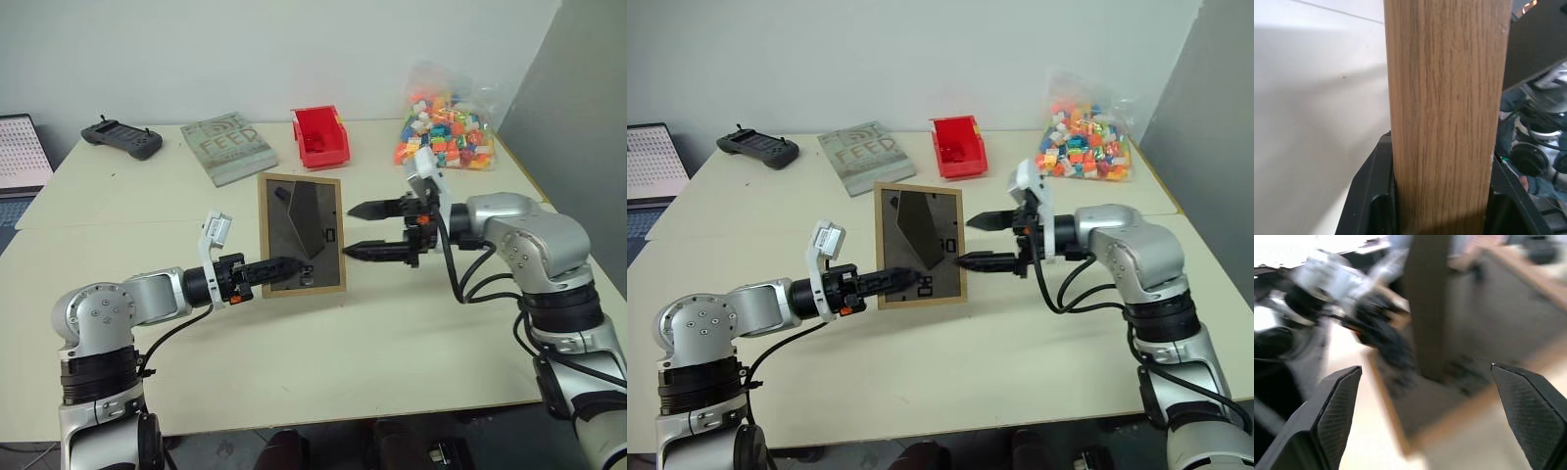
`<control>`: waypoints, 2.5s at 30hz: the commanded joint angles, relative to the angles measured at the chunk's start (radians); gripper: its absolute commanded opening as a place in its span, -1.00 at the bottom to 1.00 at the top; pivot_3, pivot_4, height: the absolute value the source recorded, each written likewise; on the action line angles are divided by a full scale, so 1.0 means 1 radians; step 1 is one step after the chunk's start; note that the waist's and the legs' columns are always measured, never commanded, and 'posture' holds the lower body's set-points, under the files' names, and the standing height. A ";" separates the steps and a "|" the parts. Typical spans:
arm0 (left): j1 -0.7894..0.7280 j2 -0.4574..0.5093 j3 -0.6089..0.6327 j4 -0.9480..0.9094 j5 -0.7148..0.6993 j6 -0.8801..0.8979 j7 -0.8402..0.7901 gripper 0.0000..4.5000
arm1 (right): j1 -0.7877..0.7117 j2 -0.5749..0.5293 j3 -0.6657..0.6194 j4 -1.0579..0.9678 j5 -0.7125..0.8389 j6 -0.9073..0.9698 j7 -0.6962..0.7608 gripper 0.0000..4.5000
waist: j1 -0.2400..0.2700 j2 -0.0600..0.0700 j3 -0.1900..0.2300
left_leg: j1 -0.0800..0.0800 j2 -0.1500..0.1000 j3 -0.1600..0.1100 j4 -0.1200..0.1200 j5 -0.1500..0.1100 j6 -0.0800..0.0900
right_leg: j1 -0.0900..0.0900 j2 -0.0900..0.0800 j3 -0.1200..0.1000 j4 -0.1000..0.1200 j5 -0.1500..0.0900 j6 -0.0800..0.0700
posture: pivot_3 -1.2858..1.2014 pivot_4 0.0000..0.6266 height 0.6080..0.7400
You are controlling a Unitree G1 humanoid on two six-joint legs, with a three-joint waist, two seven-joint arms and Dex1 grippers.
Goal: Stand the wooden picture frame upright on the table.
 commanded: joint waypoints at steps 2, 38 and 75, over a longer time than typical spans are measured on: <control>-0.051 0.023 0.072 0.097 -0.188 0.143 0.073 -0.43 | 0.063 -0.071 0.021 0.166 -0.385 -0.824 -0.144 0.99 | 0.001 0.000 0.000 | 0.000 0.000 0.000 0.000 0.000 0.000 | 0.000 0.000 -0.001 0.000 0.000 0.000 | 0.03 -0.52 1.00; 0.122 0.235 -0.163 0.075 -0.848 -0.258 0.468 0.13 | -0.219 0.018 0.332 0.798 -1.289 -1.969 -1.242 -0.41 | -0.016 -0.002 0.000 | 0.003 0.000 0.005 0.000 0.002 -0.003 | -0.003 0.004 0.008 0.007 -0.001 -0.001 | 0.03 -0.52 1.00; 0.517 0.091 -0.269 -0.560 0.468 -0.876 0.367 1.00 | -0.053 0.352 0.058 0.947 -0.333 -0.661 -0.138 0.76 | 0.007 -0.002 0.002 | 0.005 0.005 0.005 -0.001 -0.002 0.002 | 0.003 0.005 0.004 -0.001 0.002 -0.004 | 0.03 -0.52 1.00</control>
